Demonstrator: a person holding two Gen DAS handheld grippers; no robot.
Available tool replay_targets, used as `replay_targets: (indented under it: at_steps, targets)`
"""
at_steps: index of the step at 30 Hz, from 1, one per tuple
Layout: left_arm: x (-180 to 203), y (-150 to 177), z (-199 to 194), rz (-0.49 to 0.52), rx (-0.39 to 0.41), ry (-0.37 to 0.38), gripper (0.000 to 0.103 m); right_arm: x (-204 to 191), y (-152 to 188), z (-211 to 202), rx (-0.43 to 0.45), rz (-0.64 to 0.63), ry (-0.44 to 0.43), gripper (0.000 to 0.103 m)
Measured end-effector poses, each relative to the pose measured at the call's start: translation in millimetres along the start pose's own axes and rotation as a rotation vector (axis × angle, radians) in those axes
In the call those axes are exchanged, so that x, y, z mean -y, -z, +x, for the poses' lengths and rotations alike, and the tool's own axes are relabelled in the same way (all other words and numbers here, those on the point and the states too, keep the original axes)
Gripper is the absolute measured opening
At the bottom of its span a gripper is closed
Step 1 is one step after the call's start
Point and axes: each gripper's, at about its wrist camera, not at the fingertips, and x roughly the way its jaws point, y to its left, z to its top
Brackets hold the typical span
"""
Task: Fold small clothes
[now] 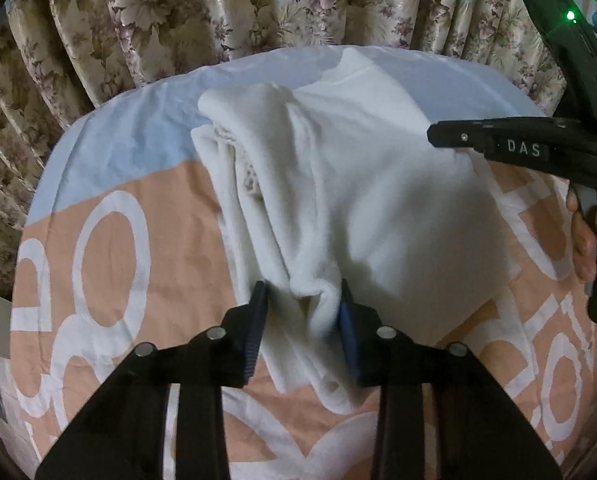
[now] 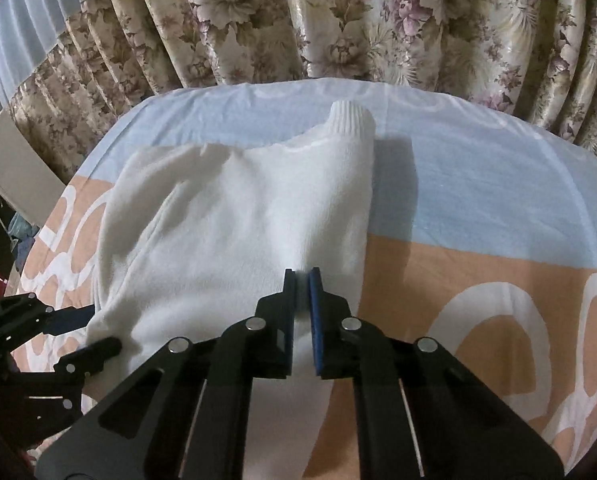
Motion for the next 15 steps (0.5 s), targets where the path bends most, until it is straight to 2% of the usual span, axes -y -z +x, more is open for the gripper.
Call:
replay_targets:
  at_steps: [2, 4, 6, 10, 13, 15]
  targets:
    - [4, 0, -3, 0.004, 0.008, -0.016, 0.041, -2, 0, 0, -0.009, -0.016, -0.001, 0.01]
    - [4, -1, -5, -0.003, 0.016, -0.037, 0.055, -5, 5, -9, 0.006, -0.016, -0.012, 0.012]
    - [2, -3, -6, -0.016, 0.017, -0.051, 0.061, -8, 13, -20, 0.015, -0.012, -0.021, 0.013]
    - [-6, -5, -5, -0.047, 0.008, -0.052, 0.065, -19, 41, -36, -0.004, -0.042, -0.015, 0.017]
    - [-8, -4, -3, -0.059, -0.002, -0.053, 0.065, -18, 60, -38, -0.024, -0.02, -0.007, 0.019]
    - [-8, -4, -1, -0.065, -0.01, -0.052, 0.067, -18, 69, -32, -0.048, -0.015, -0.002, 0.015]
